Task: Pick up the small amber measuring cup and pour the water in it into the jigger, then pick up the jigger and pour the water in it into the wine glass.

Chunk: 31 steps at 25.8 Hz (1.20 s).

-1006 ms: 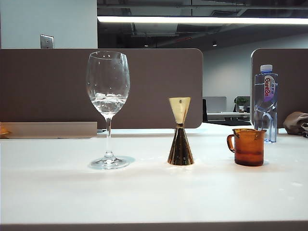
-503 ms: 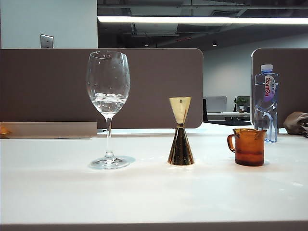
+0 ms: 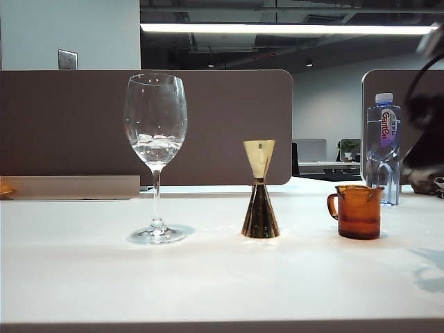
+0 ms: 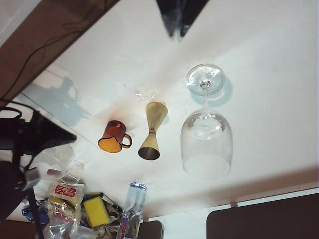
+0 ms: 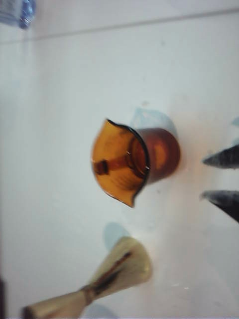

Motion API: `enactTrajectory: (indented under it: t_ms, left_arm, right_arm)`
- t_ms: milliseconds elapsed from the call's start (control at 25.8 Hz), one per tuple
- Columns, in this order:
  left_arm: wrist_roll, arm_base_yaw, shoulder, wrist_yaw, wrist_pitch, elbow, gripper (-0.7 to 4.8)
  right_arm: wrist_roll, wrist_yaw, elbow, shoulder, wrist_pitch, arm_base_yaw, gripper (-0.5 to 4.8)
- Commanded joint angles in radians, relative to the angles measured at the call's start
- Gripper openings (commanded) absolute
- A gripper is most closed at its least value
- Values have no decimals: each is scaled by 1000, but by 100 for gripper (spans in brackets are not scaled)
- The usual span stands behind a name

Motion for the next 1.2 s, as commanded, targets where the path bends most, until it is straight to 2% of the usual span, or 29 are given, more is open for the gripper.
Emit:
enactTrajectory:
  t_ms: [39,155,271,503,619,735,890,1045,1200]
  left_arm:
    - [4,0,0,0,8,4,-2]
    - [4,0,0,0,8,4,-2]
    - [4,0,0,0,8,4,-2]
    - [4,0,0,0,8,4,-2]
    - [4,0,0,0,8,4,-2]
    - [4,0,0,0,8,4,-2]
    - [4,0,0,0,8,4,-2]
    - [4,0,0,0,8,4,-2]
    - [4,0,0,0,8,4,-2]
  right_arm:
    - [-19,49,18,62,1,44,68]
    - [-19,99,18,102,26,62,70]
    - [-48,98,18,134,94,61,99]
    - [-92,95,18,240,210,61,114]
    - [-94,94,18,352,333,61,122]
    - [-94,94,18,443,420,61,175]
    - [-94,82,18,556,537,61,194]
    - [-94,72,38,655,606,61,301]
    - [-95,72,76,702,609,56,317]
